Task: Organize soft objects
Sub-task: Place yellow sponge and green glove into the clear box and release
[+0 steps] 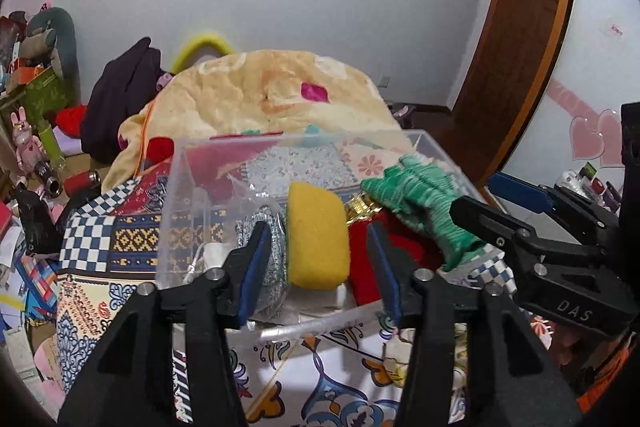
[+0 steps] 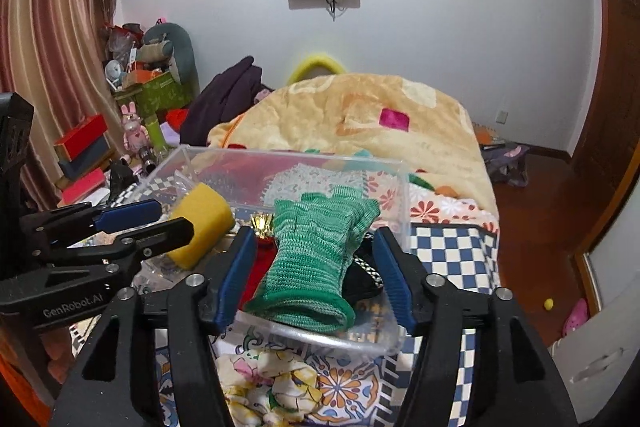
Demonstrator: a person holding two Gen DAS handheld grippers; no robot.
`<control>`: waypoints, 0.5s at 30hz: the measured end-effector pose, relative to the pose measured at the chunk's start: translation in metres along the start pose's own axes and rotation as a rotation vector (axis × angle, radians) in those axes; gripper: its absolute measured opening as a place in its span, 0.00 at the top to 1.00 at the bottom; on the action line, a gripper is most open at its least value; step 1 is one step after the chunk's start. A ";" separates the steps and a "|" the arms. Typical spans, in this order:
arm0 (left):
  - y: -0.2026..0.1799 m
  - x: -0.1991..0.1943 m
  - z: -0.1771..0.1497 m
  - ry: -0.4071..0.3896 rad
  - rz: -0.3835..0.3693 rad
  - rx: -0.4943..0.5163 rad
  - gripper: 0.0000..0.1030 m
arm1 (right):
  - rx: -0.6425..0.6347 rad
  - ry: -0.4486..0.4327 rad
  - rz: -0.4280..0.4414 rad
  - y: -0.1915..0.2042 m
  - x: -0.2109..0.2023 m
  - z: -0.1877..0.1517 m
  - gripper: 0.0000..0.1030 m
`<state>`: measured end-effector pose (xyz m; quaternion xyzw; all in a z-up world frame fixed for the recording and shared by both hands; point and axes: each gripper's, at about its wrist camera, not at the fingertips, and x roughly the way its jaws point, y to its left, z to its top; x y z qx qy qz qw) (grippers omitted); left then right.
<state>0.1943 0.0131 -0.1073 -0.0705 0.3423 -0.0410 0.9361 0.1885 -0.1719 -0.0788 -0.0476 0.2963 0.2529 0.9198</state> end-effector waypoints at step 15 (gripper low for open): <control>-0.009 -0.052 -0.023 -0.050 -0.040 0.032 0.31 | -0.039 -0.026 -0.028 -0.006 -0.050 -0.037 0.19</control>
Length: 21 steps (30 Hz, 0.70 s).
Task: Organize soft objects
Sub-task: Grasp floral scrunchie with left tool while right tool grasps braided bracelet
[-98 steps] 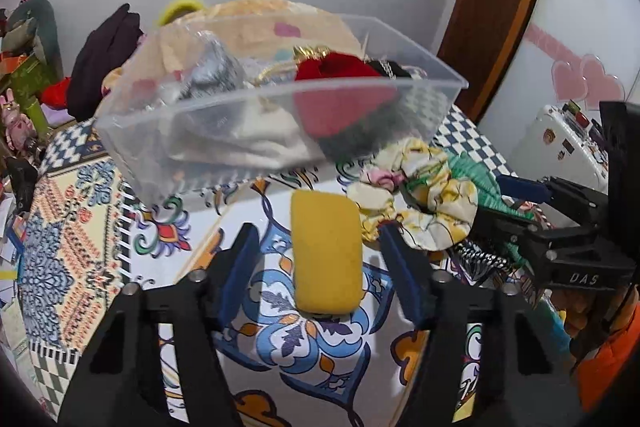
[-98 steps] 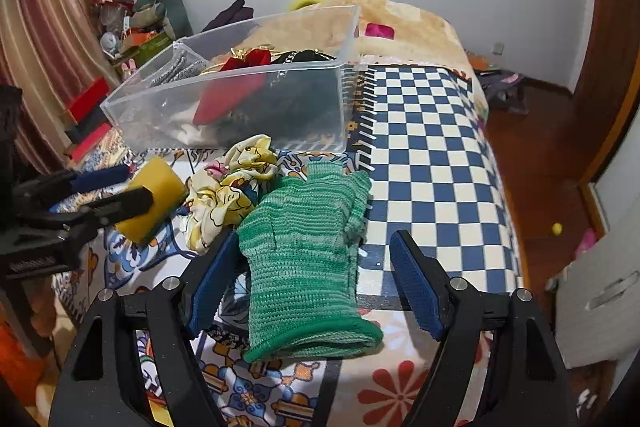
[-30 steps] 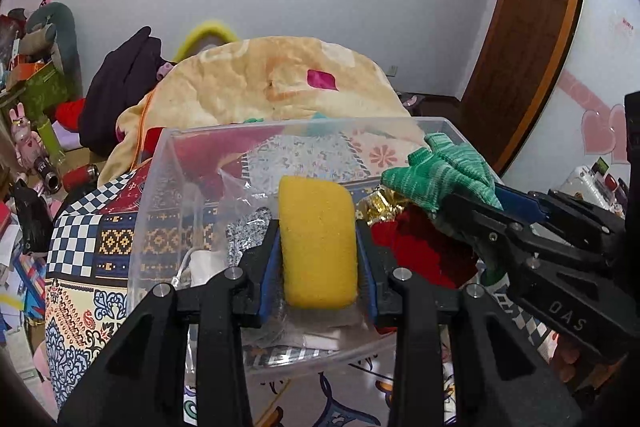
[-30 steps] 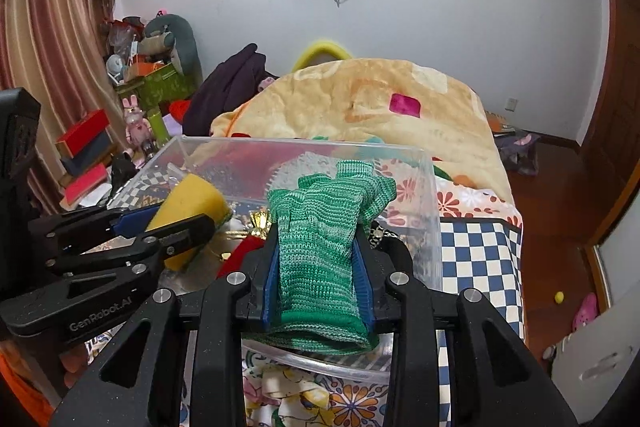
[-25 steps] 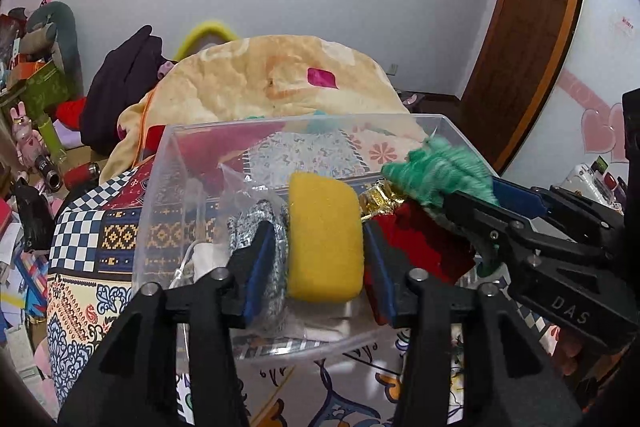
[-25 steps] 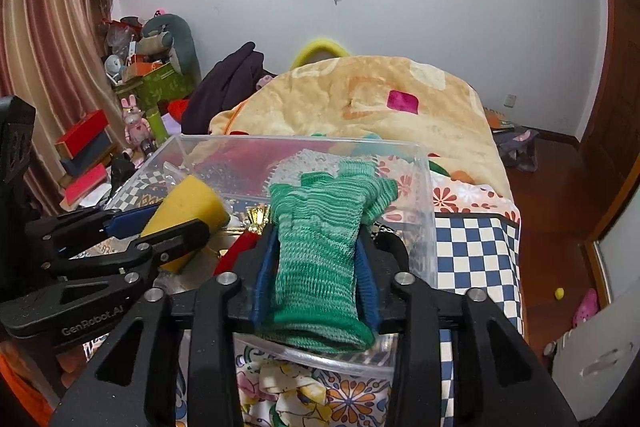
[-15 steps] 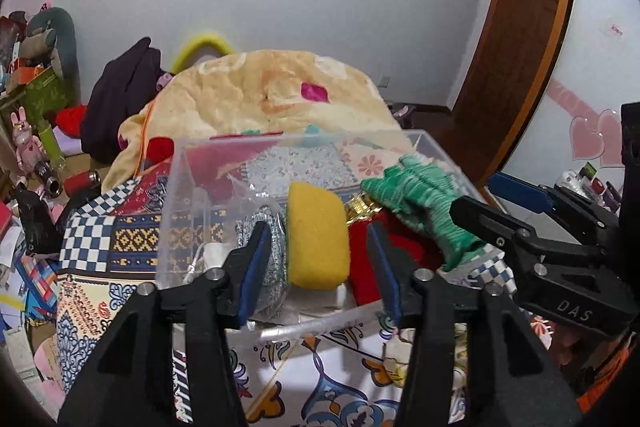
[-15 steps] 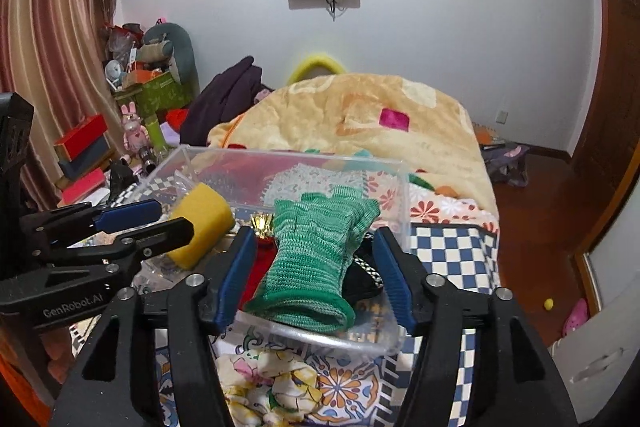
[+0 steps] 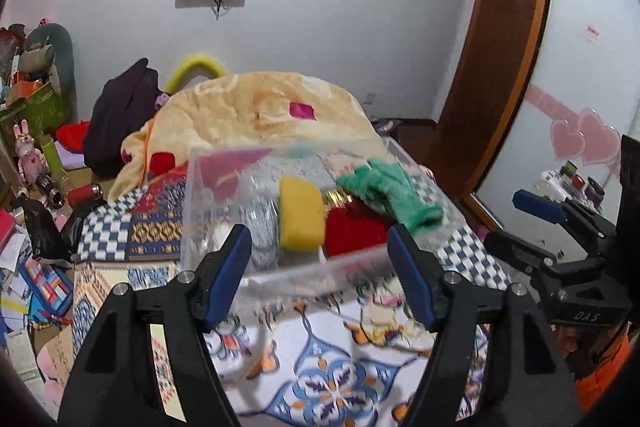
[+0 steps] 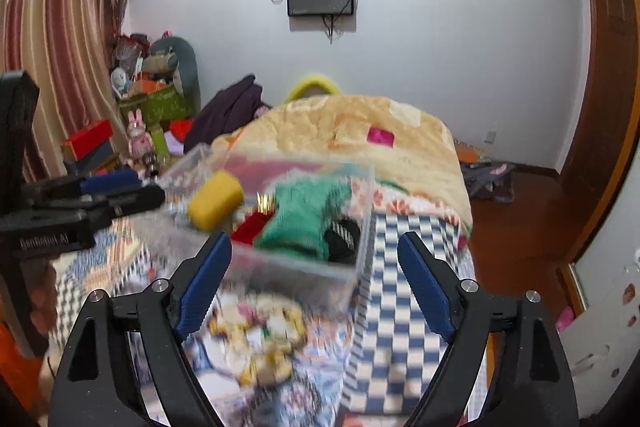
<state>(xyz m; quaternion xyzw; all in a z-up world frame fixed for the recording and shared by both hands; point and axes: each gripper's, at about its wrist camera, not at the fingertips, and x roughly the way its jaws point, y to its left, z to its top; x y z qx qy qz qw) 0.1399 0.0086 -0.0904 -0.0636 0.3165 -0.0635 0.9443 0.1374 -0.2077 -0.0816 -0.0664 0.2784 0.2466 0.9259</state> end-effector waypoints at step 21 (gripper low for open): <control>-0.045 0.091 -0.063 0.283 -0.033 0.080 0.58 | 0.036 0.201 0.074 0.009 0.018 -0.073 0.19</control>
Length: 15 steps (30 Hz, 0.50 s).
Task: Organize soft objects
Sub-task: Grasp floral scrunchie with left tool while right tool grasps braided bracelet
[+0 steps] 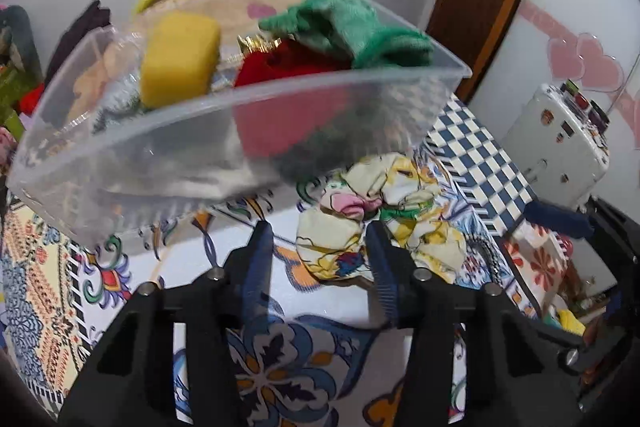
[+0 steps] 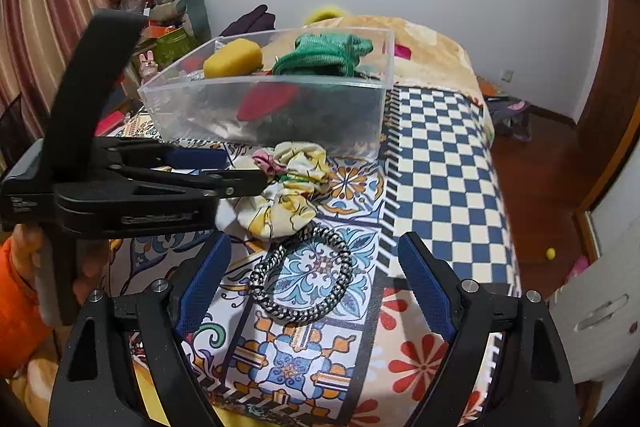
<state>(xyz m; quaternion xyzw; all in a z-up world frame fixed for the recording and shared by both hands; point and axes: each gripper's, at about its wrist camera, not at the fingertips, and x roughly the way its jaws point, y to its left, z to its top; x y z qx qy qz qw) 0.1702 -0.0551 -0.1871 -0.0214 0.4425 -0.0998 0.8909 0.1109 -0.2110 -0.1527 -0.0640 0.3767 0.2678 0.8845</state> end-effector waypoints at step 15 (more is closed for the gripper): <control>0.020 -0.050 -0.028 -0.081 0.004 -0.025 0.90 | -0.031 0.033 -0.041 0.005 0.017 -0.014 0.45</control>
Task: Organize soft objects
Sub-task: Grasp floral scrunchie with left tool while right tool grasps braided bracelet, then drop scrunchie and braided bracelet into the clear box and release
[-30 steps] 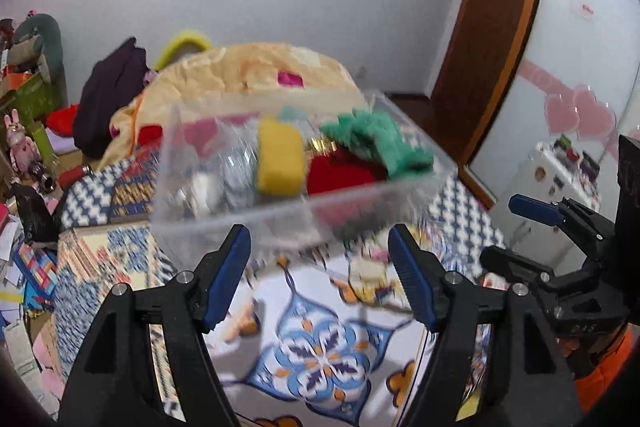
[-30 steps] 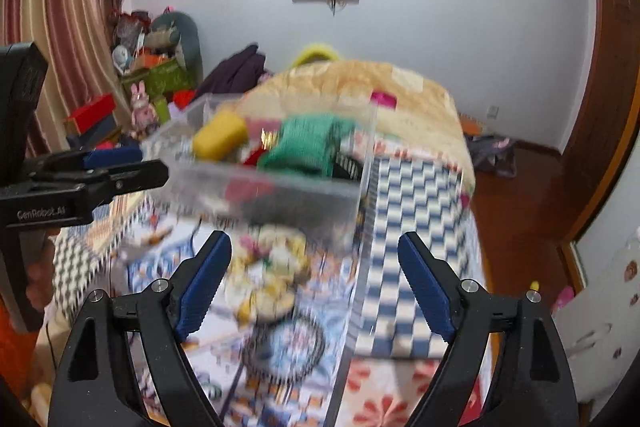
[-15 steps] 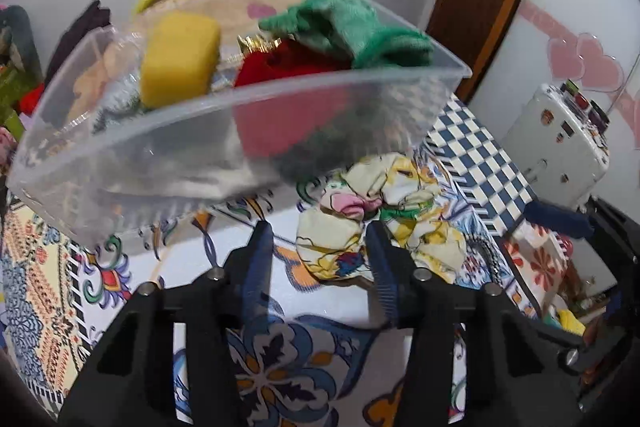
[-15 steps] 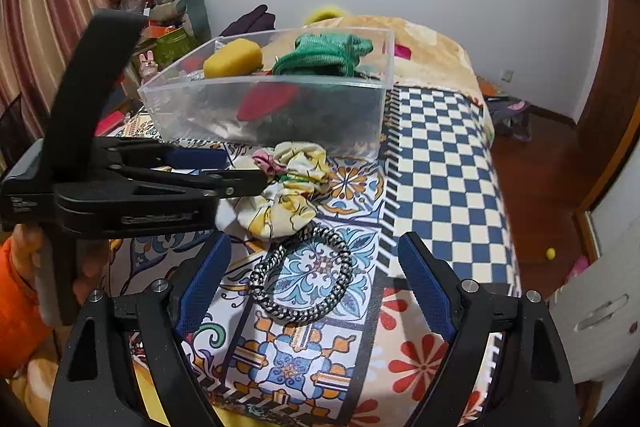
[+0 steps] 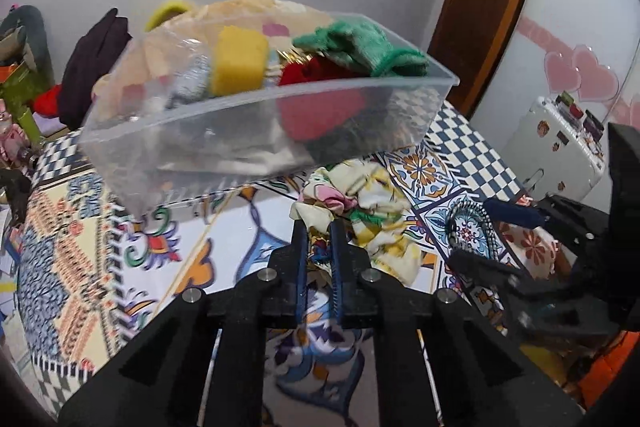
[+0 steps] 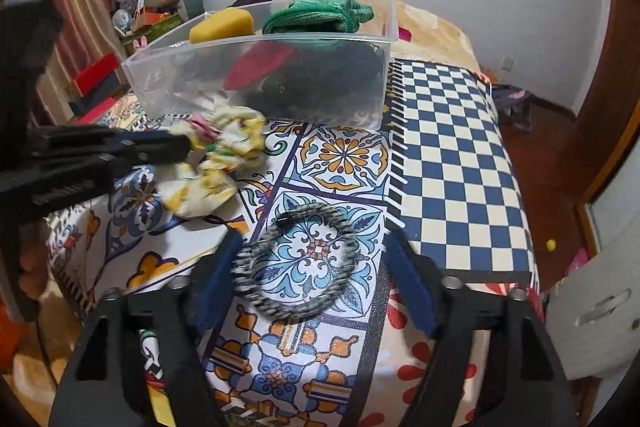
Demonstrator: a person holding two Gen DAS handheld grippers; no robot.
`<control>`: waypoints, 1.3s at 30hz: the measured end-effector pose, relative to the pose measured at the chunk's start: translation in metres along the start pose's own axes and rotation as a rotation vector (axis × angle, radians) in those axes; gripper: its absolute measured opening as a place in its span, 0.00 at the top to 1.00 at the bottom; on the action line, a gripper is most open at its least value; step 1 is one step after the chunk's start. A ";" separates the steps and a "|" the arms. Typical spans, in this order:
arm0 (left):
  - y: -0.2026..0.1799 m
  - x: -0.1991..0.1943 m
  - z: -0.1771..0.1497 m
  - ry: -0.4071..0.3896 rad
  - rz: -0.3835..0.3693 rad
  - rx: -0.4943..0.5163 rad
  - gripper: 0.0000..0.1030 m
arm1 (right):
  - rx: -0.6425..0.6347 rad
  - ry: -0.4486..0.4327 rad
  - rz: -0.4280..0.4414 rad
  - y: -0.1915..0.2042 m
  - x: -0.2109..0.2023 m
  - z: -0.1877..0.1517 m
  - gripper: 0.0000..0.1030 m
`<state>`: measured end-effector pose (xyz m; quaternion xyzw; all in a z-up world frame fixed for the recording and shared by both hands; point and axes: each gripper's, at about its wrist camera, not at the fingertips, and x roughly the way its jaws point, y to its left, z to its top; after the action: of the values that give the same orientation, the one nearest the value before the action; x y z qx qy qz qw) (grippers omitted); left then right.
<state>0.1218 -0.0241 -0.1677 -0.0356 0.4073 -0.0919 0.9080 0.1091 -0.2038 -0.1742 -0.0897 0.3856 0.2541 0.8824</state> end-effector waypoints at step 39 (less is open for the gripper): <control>0.076 -0.059 0.087 -0.336 0.157 -0.143 0.91 | -0.039 -0.327 0.047 0.034 -0.019 0.134 0.86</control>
<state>0.1588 0.0609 -0.0776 -0.0827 0.2570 0.0156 0.9627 0.1660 -0.1348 -0.0671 -0.0551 0.2338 0.2932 0.9254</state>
